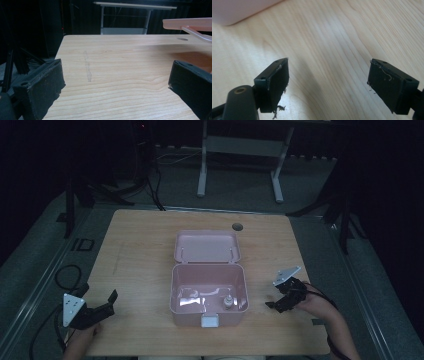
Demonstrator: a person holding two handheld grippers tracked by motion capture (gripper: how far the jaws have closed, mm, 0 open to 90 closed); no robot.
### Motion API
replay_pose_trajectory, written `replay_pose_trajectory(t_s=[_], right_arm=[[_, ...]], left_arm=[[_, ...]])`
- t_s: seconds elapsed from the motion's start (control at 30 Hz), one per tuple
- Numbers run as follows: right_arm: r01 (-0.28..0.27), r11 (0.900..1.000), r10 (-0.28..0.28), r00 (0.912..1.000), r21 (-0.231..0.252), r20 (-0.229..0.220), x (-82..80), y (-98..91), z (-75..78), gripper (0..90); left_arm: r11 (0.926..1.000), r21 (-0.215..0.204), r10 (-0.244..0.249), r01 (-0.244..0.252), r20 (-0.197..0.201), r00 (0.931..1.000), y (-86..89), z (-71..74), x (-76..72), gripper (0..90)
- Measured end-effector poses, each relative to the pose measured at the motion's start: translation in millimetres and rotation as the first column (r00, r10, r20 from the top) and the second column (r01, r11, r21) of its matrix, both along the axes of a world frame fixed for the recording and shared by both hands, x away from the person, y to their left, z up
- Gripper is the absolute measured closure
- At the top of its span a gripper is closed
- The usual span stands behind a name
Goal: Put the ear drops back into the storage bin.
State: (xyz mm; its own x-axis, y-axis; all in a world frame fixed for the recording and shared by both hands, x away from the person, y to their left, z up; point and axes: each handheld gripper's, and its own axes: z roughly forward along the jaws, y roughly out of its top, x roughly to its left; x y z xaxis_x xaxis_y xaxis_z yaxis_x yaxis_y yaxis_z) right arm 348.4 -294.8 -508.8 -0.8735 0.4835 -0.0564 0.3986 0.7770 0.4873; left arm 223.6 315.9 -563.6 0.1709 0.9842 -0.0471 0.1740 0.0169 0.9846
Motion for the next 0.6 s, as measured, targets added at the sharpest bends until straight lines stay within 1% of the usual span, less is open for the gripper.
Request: replay_pose_trajectory(t_s=[0.07, 0.13, 0.17, 0.2, 0.23, 0.3, 0.33, 0.43, 0.5, 0.53, 0.57, 0.6], right_arm=[[0.045, 0.9987, -0.046, 0.9987, 0.024, 0.023, -1.3, -6.5, -4.0, 16.9], [0.097, 0.9939, -0.099, 0.9946, 0.052, 0.034, -1.8, -12.9, -7.3, 15.4], [0.124, 0.9903, -0.127, 0.9910, 0.063, 0.044, -2.2, -16.0, -8.8, 14.9], [0.159, 0.9841, -0.164, 0.9847, 0.079, 0.059, -2.7, -19.9, -10.4, 14.9], [0.178, 0.9799, -0.184, 0.9810, 0.091, 0.063, -2.9, -22.2, -11.5, 14.9], [0.240, 0.9631, -0.250, 0.9658, 0.122, 0.070, -3.3, -27.7, -15.1, 14.9], [0.256, 0.9576, -0.268, 0.9603, 0.132, 0.079, -3.8, -30.0, -17.1, 14.9], [0.315, 0.9366, -0.332, 0.9374, 0.153, 0.104, -6.0, -35.4, -22.8, 14.8], [0.353, 0.9196, -0.375, 0.9194, 0.172, 0.118, -8.0, -37.7, -26.5, 14.8], [0.373, 0.9085, -0.399, 0.9088, 0.188, 0.123, -9.4, -37.9, -29.1, 14.7], [0.383, 0.9036, -0.410, 0.9024, 0.191, 0.131, -10.3, -37.8, -30.7, 14.5], [0.395, 0.8984, -0.425, 0.8928, 0.193, 0.151, -11.7, -37.5, -32.6, 13.9]], left_arm=[[1.0000, 0.000, 0.000, 0.000, 0.000, 1.0000, 0.0, 0.0, 0.0, 0.4], [1.0000, -0.001, 0.000, 0.000, 0.000, 1.0000, 0.0, 0.0, 0.0, 0.4], [1.0000, -0.001, 0.001, -0.001, 0.001, 1.0000, 0.0, 0.0, 0.0, 0.4], [1.0000, -0.001, 0.001, -0.001, 0.000, 1.0000, 0.0, 0.0, 0.0, 0.4], [1.0000, -0.001, 0.001, -0.001, 0.000, 1.0000, 0.1, 0.0, 0.0, 0.4], [1.0000, -0.002, 0.000, 0.000, 0.000, 1.0000, 0.1, 0.0, 0.0, 0.4], [1.0000, -0.002, 0.001, -0.001, 0.001, 1.0000, 0.0, 0.0, 0.0, 0.4], [1.0000, 0.000, 0.000, 0.000, 0.001, 1.0000, 0.0, 0.0, -0.1, 0.4], [1.0000, -0.002, 0.001, -0.001, 0.001, 1.0000, 0.0, 0.0, 0.0, 0.4], [1.0000, -0.002, 0.001, -0.001, 0.001, 1.0000, 0.0, 0.0, 0.0, 0.4], [1.0000, -0.002, 0.001, -0.001, 0.000, 1.0000, 0.1, 0.0, 0.0, 0.4], [1.0000, -0.003, 0.001, -0.001, 0.000, 1.0000, 0.1, 0.0, 0.0, 0.4]])
